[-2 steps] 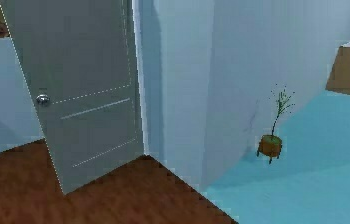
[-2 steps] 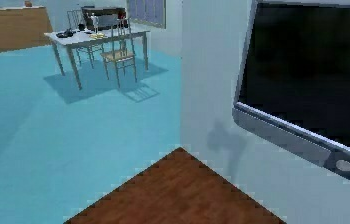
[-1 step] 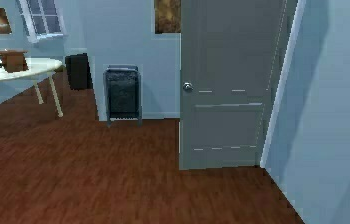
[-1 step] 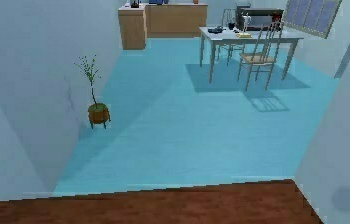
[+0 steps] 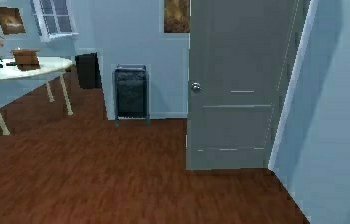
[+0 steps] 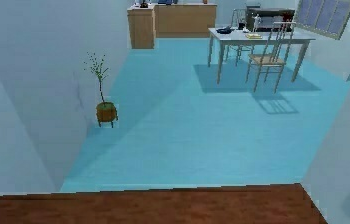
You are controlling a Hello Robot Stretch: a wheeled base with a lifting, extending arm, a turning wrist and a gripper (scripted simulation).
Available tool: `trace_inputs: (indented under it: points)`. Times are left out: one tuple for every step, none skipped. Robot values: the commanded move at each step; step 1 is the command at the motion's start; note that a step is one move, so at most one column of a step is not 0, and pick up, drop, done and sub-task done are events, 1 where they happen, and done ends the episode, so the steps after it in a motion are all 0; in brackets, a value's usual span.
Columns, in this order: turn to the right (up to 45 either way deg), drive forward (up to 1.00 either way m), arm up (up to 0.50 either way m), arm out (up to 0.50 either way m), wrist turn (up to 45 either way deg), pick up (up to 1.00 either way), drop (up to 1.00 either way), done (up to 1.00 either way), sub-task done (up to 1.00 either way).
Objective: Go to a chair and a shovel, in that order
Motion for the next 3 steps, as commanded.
trace_inputs:
  points:
    - [45.0,0.00,0.00,0.00,0.0,0.00,0.00,0.00,0.00]
    - [45.0,0.00,0.00,0.00,0.0,0.00,0.00,0.00,0.00]
    - [42.0,0.00,0.00,0.00,0.0,0.00,0.00,0.00,0.00]
